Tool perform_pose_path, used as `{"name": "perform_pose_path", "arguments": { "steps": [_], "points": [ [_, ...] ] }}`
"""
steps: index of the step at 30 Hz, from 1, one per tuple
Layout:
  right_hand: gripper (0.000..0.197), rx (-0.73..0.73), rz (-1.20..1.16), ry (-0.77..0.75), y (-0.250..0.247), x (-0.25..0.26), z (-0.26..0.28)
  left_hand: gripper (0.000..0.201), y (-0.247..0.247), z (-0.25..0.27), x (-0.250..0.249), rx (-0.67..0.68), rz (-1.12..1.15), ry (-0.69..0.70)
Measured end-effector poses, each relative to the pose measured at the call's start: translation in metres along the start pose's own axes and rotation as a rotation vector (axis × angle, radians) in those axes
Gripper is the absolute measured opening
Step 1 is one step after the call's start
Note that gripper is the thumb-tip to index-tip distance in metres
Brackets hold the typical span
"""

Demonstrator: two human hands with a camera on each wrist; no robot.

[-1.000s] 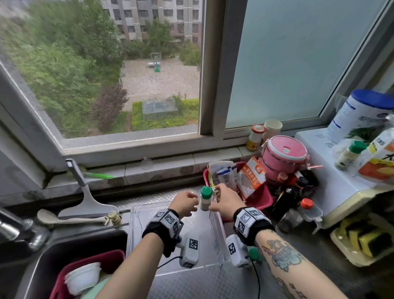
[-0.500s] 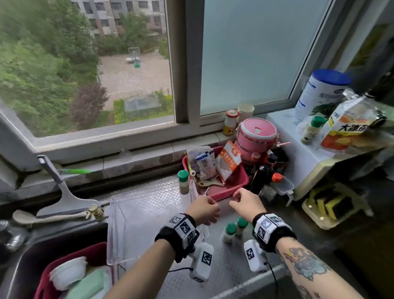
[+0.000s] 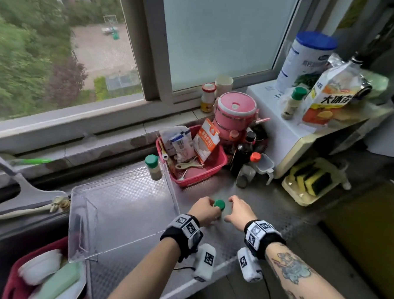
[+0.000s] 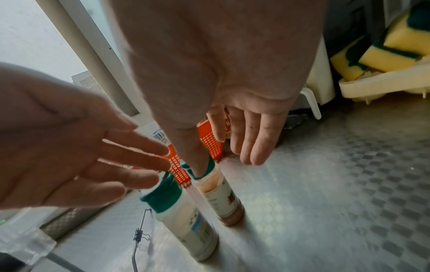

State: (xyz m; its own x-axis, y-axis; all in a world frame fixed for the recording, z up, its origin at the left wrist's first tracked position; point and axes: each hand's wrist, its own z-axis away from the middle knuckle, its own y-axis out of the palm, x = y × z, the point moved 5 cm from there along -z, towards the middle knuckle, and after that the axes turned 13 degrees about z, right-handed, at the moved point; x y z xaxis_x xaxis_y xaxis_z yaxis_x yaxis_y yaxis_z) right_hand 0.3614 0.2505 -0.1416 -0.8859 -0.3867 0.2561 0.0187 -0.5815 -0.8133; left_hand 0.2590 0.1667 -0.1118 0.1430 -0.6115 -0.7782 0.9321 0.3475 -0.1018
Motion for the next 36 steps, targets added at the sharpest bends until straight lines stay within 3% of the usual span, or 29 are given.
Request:
{"name": "perform_pose_path", "arguments": {
  "steps": [4, 9, 12, 16, 19, 23, 29, 36],
  "points": [
    [0.068, 0.014, -0.005, -0.026, 0.009, 0.006, -0.011, 0.023, 0.003, -0.006, -0.005, -0.023, 0.008, 0.003],
    [0.048, -0.004, 0.001, -0.046, 0.014, 0.013, -0.020, 0.044, 0.008, -0.022, 0.000, -0.007, -0.024, -0.033],
    [0.041, -0.010, 0.003, -0.069, 0.016, 0.015, -0.023, 0.025, 0.006, -0.025, 0.002, 0.022, 0.023, -0.080],
    [0.035, -0.024, 0.002, -0.075, 0.014, 0.015, -0.022, 0.036, 0.007, -0.029, 0.007, 0.027, 0.027, -0.081],
    [0.034, -0.035, -0.007, -0.086, 0.009, 0.016, -0.017, 0.031, 0.008, -0.023, 0.001, 0.025, 0.017, -0.059],
    [0.037, -0.045, -0.011, -0.115, -0.020, 0.018, -0.003, 0.038, 0.006, -0.005, -0.019, 0.030, 0.036, -0.009],
    [0.039, -0.138, 0.076, -0.215, -0.095, 0.053, 0.026, 0.048, -0.020, 0.031, -0.064, -0.011, 0.177, 0.175],
    [0.031, -0.192, 0.118, -0.407, -0.120, 0.145, 0.062, 0.031, -0.102, 0.088, -0.086, -0.179, 0.243, 0.296]
  ]
}}
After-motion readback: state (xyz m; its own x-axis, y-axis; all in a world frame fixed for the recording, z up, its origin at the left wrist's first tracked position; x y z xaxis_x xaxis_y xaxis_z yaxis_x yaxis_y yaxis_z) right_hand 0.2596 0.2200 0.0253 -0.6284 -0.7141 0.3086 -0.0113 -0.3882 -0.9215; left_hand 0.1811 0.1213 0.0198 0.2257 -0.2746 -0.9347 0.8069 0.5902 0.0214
